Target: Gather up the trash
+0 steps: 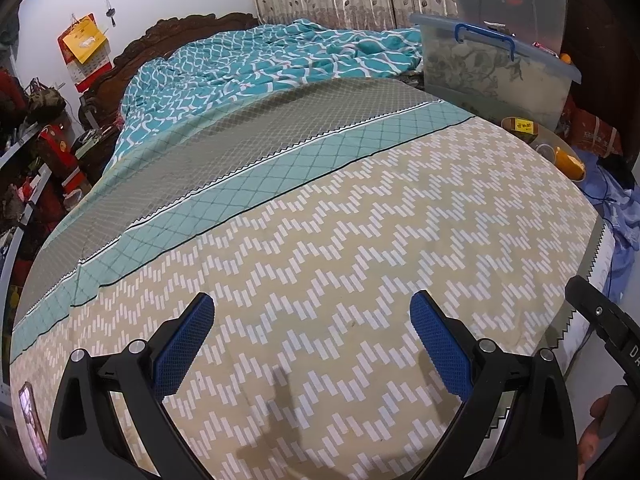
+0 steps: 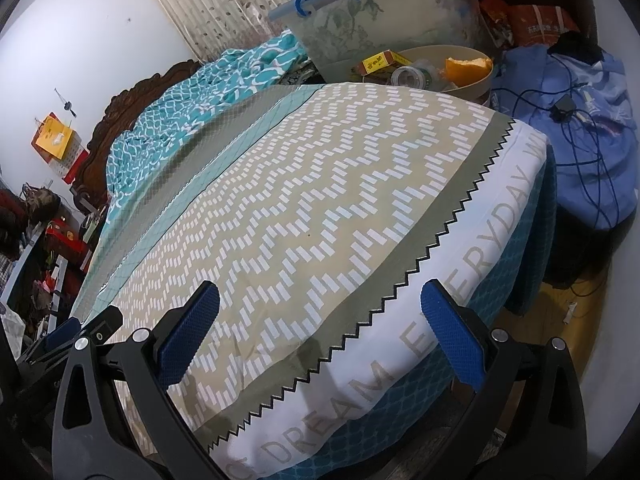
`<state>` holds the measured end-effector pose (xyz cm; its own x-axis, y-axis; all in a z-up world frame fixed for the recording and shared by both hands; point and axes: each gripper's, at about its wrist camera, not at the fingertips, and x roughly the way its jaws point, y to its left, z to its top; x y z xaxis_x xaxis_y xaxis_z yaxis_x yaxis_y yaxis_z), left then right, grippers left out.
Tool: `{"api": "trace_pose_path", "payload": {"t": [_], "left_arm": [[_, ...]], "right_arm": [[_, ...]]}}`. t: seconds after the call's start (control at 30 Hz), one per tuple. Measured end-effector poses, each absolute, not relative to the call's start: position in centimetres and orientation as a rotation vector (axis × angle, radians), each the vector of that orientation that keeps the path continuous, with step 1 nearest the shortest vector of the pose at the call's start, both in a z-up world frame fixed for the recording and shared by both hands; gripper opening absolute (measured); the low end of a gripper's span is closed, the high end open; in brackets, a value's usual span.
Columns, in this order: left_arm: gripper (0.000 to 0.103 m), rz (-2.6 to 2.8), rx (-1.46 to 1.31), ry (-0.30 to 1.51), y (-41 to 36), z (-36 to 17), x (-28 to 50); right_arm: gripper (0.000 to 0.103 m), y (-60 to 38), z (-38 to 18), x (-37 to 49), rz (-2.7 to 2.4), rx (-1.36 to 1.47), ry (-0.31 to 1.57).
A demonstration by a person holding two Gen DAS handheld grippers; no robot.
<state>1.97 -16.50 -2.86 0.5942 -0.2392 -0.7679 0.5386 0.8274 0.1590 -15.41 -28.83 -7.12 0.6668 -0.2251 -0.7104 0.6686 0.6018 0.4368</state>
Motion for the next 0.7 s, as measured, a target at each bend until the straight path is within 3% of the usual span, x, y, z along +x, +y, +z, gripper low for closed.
{"api": "trace_pose_path", "payload": {"t": [0.7], "left_arm": [[0.094, -0.478, 0.391, 0.835, -15.99, -3.20, 2.15]], "right_arm": [[0.100, -28.08, -6.63, -15.09, -0.550, 0.726, 0.653]]}}
